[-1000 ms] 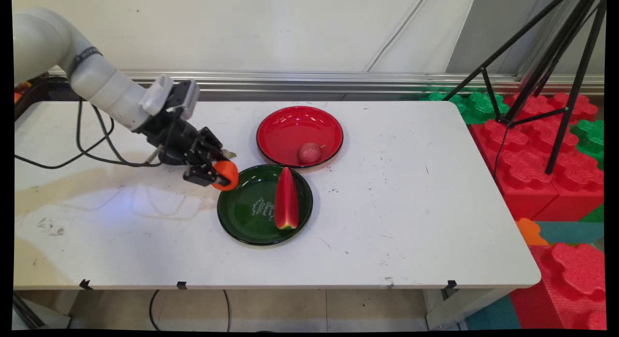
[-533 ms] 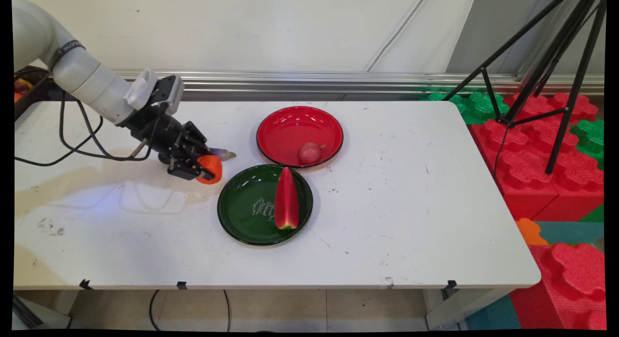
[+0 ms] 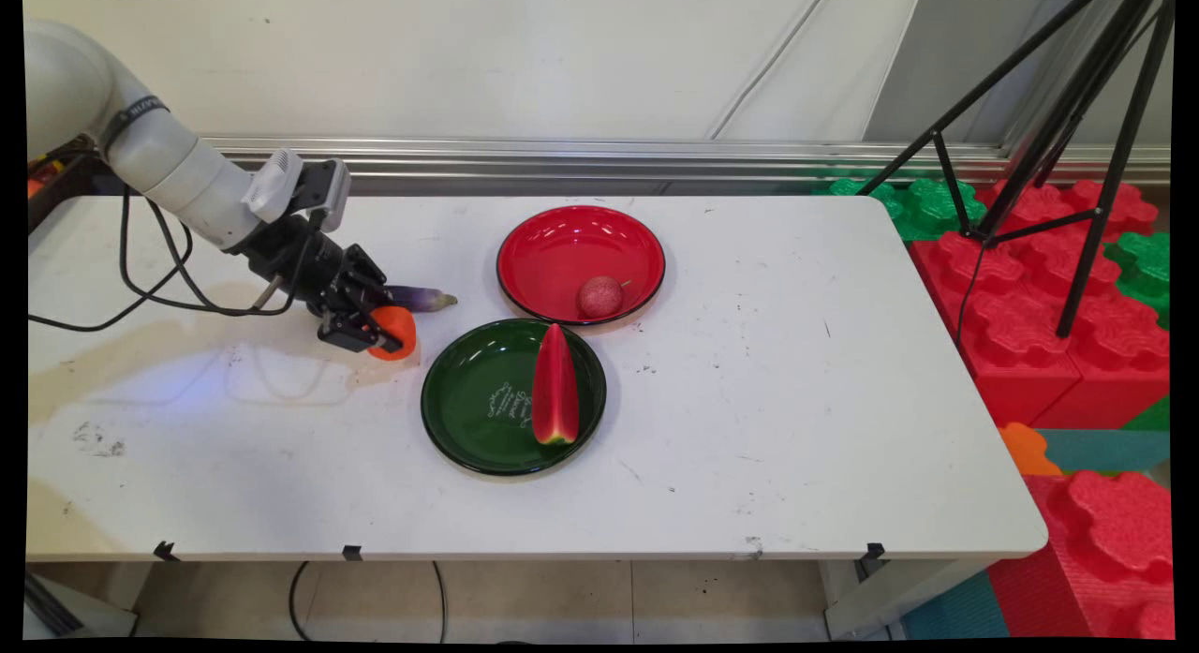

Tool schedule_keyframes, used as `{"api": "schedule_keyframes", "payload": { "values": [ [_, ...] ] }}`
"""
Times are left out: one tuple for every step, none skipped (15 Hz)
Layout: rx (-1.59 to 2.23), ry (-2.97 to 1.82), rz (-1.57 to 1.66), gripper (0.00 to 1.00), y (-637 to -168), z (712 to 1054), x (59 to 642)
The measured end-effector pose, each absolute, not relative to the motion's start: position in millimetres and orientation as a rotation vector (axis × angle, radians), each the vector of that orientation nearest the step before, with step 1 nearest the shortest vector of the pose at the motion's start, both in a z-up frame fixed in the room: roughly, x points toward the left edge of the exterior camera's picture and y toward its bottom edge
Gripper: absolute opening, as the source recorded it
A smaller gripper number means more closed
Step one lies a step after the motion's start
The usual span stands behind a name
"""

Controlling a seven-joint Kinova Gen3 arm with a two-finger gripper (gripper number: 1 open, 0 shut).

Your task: Place the picked object on the table

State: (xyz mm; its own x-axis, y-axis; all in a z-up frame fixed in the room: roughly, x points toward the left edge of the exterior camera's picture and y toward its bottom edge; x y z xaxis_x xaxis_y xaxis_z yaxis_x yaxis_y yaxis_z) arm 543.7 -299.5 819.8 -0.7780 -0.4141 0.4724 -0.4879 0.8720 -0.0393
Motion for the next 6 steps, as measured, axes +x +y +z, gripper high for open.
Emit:
{"api": "schedule_keyframes", "payload": {
  "values": [
    [0.664,-2.583,0.219,0.00,-300.5,818.1,544.6],
    [0.669,-2.581,0.219,0.00,-302.3,816.2,545.7],
    [0.674,-2.578,0.218,1.00,-304.1,814.4,547.0],
    [0.678,-2.574,0.219,1.00,-305.8,813.3,548.2],
    [0.682,-2.571,0.218,1.00,-307.2,812.9,549.4],
    [0.684,-2.567,0.218,1.00,-307.8,813.0,550.6]
  ]
}}
